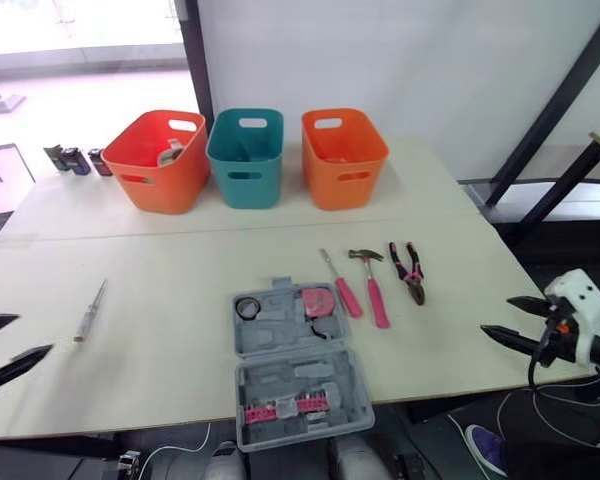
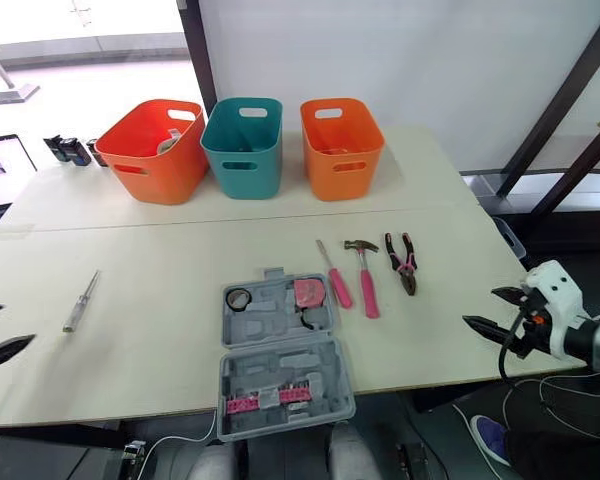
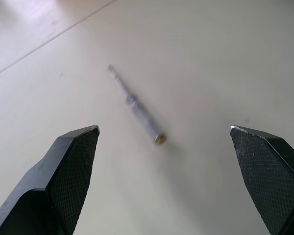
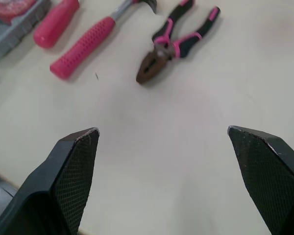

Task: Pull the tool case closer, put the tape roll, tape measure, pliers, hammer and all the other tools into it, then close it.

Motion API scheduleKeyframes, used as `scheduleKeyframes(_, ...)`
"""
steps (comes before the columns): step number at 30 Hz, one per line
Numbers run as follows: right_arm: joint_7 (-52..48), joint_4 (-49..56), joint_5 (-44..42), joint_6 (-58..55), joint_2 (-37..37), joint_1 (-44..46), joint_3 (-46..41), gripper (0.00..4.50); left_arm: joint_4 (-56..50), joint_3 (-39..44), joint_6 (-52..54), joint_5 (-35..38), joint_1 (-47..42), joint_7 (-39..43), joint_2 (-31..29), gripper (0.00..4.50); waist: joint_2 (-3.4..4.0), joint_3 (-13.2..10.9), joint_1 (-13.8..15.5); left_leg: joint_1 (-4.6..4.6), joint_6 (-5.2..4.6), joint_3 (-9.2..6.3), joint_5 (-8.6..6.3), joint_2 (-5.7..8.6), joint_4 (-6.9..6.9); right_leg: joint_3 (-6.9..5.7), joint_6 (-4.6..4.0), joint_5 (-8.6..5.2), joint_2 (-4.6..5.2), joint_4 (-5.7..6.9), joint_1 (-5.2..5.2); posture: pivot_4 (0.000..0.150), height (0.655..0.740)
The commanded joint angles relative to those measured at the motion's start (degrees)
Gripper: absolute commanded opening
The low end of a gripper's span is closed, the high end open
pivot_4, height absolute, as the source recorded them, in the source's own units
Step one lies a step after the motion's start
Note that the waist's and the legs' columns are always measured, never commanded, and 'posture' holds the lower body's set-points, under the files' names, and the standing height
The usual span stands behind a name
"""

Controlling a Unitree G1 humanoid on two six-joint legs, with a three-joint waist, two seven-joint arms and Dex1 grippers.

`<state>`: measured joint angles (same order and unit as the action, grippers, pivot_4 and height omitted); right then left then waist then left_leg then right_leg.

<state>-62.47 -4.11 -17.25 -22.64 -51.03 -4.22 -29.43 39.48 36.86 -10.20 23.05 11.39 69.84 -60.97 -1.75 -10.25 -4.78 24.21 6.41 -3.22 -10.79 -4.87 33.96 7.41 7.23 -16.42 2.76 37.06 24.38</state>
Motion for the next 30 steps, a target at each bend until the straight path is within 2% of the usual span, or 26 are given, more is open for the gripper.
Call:
scheduleKeyframes(1, 0.5, -0.9, -0.9, 2.6, -1.1, -0.3, -2.0, 4.46, 3.3, 2.1, -2.2, -0.2, 0.8, 0.5, -0.8, 4.50, -0.02, 0.0, 0.0, -0.02, 0.01, 0.00, -0.01, 0.00, 0.00, 0.00, -0.01, 0.00, 0.02, 0.00, -0.01, 0.150, 0.7400)
scheduleKeyframes(8, 1.4, -1.1, -1.3, 3.7, -0.5, -0.6, -0.9, 4.46, 4.8, 0.8, -3.7, -0.5, -0.3, 0.1, -0.5, 4.50, -0.02, 0.0, 0.8, -0.02, 0.05, 0.01, 0.00, 0.00, -0.03, 0.00, -0.09, 0.05, 0.01, -0.01, 0.00, 0.150, 0.7400)
scheduleKeyframes(14, 4.6, 5.0, -3.2, 0.6, 1.0, -1.7, -0.8, 4.46, 1.9, -1.2, -2.7, 0.3, -2.3, 0.8, 1.3, 4.50, -0.02, 0.0, 0.8, 0.00, 0.04, 0.02, 0.01, 0.00, -0.08, -0.01, -0.06, 0.04, 0.00, 0.00, -0.03, 0.150, 0.7400)
scheduleKeyframes(16, 7.0, 9.5, -4.6, -3.3, 2.1, -2.2, -0.5, 4.46, -2.4, -2.3, -1.2, 1.0, -2.4, 1.2, 3.0, 4.50, 0.01, 0.0, 0.8, 0.00, 0.04, 0.02, 0.01, 0.00, -0.08, 0.00, -0.07, 0.04, -0.01, 0.00, -0.07, 0.150, 0.7400)
scheduleKeyframes(20, 14.7, 20.6, -7.4, -12.9, 5.8, -1.3, 1.7, 4.46, -18.5, -6.3, 4.4, 2.8, 0.0, 0.9, 7.9, 4.50, -0.01, 0.0, 0.8, 0.06, 0.07, 0.02, 0.05, -0.02, -0.06, 0.00, -0.07, 0.05, -0.02, 0.05, -0.22, 0.150, 0.7400)
scheduleKeyframes(22, 22.2, 24.1, -5.8, -17.0, 9.1, 1.5, 4.6, 4.46, -27.2, -9.6, 6.6, 3.1, 0.9, 0.3, 10.3, 4.50, -0.07, 0.0, 0.8, 0.08, 0.09, 0.01, 0.06, -0.02, -0.04, 0.00, -0.07, 0.06, -0.04, 0.07, -0.22, 0.150, 0.7400)
scheduleKeyframes(26, 35.4, 26.5, -0.4, -23.1, 14.7, 6.8, 10.5, 4.46, -42.3, -15.1, 12.2, 4.6, 1.0, -2.3, 14.0, 4.50, -0.08, 0.1, 0.9, 0.12, 0.10, 0.00, 0.07, -0.01, 0.07, 0.01, -0.09, 0.08, -0.03, 0.06, -0.24, 0.150, 0.7400)
scheduleKeyframes(30, 46.3, 26.2, 4.0, -28.3, 22.1, 12.0, 16.7, 4.46, -52.6, -19.6, 15.6, 5.8, 0.7, -3.2, 15.2, 4.50, -0.08, 0.1, 0.9, 0.17, 0.09, -0.03, 0.08, -0.02, 0.05, 0.01, -0.08, 0.08, -0.07, 0.08, -0.18, 0.150, 0.7400)
